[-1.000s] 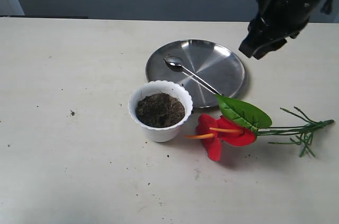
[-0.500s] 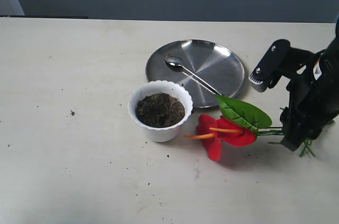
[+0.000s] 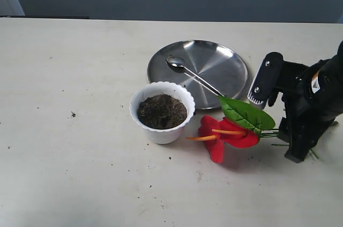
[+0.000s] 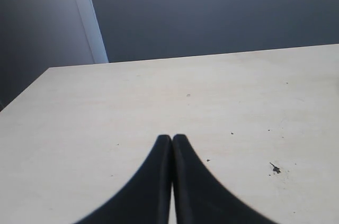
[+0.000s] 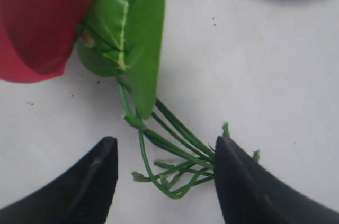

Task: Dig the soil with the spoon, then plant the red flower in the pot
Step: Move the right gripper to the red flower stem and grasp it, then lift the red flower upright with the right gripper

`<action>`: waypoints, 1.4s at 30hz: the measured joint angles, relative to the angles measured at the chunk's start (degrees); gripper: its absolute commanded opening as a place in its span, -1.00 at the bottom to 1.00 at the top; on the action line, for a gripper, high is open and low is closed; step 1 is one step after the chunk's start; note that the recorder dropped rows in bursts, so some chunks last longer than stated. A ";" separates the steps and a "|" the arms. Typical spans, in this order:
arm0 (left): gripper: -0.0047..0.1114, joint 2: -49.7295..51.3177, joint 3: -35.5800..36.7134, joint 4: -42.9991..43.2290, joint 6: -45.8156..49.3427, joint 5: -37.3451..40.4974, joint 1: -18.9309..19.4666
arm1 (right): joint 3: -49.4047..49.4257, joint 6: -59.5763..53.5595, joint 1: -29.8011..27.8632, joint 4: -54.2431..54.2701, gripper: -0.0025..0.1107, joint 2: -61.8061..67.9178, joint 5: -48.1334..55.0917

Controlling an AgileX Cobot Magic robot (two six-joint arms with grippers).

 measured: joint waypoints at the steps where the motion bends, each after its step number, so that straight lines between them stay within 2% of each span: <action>1: -0.91 0.00 0.00 0.00 0.00 0.00 0.00 | 0.58 -0.78 0.00 0.00 -0.02 0.00 -0.54; 12: -0.91 0.00 0.00 0.00 0.00 0.00 0.00 | 3.24 -3.32 0.00 -0.01 -0.02 2.12 -6.61; 22: -0.91 0.00 0.00 0.00 0.00 0.00 0.00 | 3.24 0.36 0.00 -7.55 -0.02 9.83 -11.63; 23: -0.91 0.00 0.00 0.00 0.00 0.00 0.00 | 3.24 0.75 0.00 -8.16 -0.08 10.49 -12.64; 26: -0.91 0.00 0.00 0.00 0.00 0.00 0.00 | 3.24 1.60 0.00 -9.46 -0.66 13.41 -16.06; 27: -0.91 0.00 0.00 0.00 0.00 0.00 0.00 | 3.24 2.03 0.00 -9.71 -0.94 14.31 -16.44; 34: -0.91 0.00 0.00 0.00 0.00 0.00 0.00 | 3.24 9.88 0.00 -9.53 -0.96 15.03 -18.64; 42: -0.91 0.00 0.00 0.00 0.00 0.00 0.00 | 3.24 16.50 0.00 -8.26 -0.96 2.16 -17.73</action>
